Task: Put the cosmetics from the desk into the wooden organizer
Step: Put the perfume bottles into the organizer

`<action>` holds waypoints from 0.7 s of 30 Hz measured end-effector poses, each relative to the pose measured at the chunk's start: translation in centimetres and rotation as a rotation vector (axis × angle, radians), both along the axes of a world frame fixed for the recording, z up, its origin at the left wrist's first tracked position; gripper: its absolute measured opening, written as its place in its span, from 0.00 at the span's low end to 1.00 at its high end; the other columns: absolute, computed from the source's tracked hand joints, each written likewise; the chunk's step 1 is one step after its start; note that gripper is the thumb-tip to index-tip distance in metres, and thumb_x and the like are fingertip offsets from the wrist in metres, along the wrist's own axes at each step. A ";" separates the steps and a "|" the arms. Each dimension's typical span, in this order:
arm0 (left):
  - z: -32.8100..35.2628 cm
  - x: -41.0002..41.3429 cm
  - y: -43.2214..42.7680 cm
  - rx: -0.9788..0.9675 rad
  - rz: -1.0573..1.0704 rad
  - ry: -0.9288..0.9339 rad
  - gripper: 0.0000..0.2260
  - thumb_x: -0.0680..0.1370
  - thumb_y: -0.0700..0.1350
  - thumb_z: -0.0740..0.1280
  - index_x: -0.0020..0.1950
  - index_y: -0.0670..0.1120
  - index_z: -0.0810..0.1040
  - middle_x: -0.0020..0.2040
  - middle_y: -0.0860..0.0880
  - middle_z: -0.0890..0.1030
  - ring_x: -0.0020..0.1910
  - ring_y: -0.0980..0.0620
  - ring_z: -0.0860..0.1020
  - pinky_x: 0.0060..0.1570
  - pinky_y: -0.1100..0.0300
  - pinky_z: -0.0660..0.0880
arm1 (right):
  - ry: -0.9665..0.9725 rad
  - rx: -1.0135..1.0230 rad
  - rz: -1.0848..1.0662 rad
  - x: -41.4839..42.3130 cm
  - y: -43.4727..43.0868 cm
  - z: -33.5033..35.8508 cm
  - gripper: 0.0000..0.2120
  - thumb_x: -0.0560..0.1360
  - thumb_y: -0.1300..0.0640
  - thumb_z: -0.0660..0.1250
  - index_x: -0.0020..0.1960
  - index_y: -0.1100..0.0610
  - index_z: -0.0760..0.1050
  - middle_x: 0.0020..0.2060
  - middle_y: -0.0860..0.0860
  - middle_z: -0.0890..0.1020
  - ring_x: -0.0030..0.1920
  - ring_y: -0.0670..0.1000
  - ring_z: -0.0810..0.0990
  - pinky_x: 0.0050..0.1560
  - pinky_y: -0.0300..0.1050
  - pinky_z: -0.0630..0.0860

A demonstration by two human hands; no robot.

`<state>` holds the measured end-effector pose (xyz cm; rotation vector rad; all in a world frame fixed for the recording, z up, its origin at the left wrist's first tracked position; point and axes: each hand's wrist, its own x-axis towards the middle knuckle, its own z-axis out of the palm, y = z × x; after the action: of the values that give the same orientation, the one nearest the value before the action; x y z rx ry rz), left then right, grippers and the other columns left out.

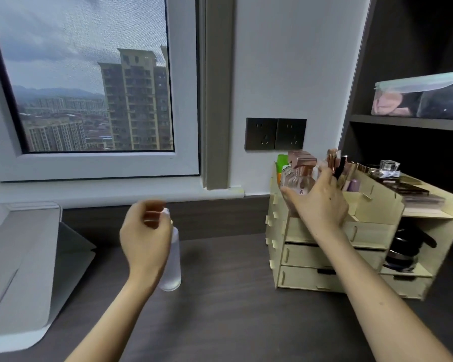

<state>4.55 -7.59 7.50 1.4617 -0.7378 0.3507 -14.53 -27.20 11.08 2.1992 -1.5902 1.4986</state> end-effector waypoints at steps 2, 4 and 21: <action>-1.2 0.6 1.2 0.031 0.050 0.072 0.08 0.71 0.37 0.67 0.47 0.47 0.76 0.45 0.48 0.79 0.42 0.50 0.77 0.45 0.59 0.73 | -0.071 -0.113 -0.017 -0.3 1.7 -0.1 0.34 0.68 0.40 0.71 0.64 0.59 0.66 0.58 0.58 0.78 0.53 0.60 0.78 0.47 0.50 0.74; -2.9 1.3 2.1 0.104 0.060 0.135 0.12 0.70 0.38 0.68 0.52 0.47 0.74 0.49 0.49 0.78 0.46 0.50 0.76 0.47 0.56 0.71 | -0.149 -0.223 0.062 -0.2 4.1 -0.6 0.25 0.71 0.45 0.69 0.61 0.59 0.70 0.52 0.56 0.80 0.49 0.58 0.79 0.43 0.47 0.72; -7.9 1.6 0.4 0.452 -0.090 0.161 0.24 0.64 0.47 0.77 0.57 0.52 0.73 0.49 0.52 0.81 0.46 0.53 0.78 0.48 0.57 0.75 | 0.056 0.413 0.689 5.8 13.6 -6.7 0.24 0.73 0.44 0.66 0.66 0.49 0.68 0.57 0.46 0.77 0.56 0.48 0.77 0.53 0.41 0.69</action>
<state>6.12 -7.19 -0.43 1.8484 -0.7810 -0.0092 -8.76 -13.56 4.40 3.2288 -1.2675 1.2621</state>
